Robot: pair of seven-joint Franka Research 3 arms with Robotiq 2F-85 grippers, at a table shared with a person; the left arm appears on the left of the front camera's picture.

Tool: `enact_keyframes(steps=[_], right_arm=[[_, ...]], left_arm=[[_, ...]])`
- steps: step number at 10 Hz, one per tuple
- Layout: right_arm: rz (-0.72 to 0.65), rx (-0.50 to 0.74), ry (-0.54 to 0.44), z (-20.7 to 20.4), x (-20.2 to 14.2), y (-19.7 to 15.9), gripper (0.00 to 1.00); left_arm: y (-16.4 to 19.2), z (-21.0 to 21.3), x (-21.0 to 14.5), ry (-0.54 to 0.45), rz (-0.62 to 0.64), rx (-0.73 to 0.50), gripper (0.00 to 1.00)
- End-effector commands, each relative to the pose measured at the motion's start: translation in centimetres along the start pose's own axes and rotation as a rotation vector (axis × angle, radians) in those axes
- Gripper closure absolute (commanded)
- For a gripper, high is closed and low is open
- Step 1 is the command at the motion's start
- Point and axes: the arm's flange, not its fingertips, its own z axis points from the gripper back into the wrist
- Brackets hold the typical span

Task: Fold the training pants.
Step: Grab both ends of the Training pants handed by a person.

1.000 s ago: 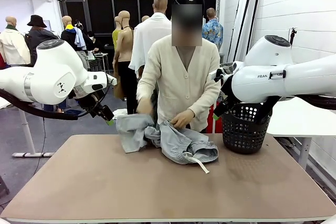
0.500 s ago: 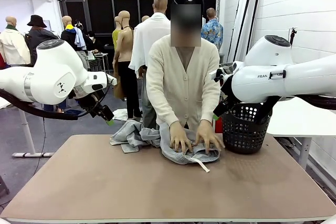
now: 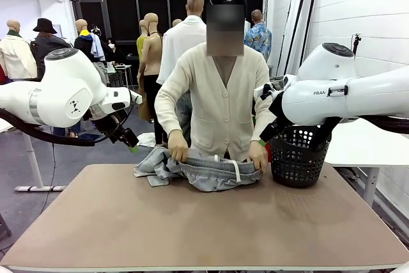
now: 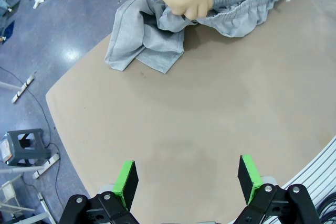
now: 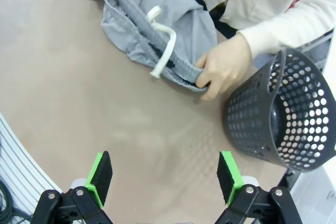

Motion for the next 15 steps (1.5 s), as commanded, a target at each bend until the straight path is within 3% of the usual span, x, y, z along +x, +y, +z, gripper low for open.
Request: enact_keyframes(steps=[1,15], right_arm=[[-0.001,0.002,0.001,-0.09,-0.03,-0.05,0.0],[-0.001,0.002,0.001,-0.09,-0.03,-0.05,0.0]], left_arm=[[0.11,0.19,0.1,0.003,-0.001,-0.002,0.0],[0.11,0.19,0.1,0.003,-0.001,-0.002,0.0]])
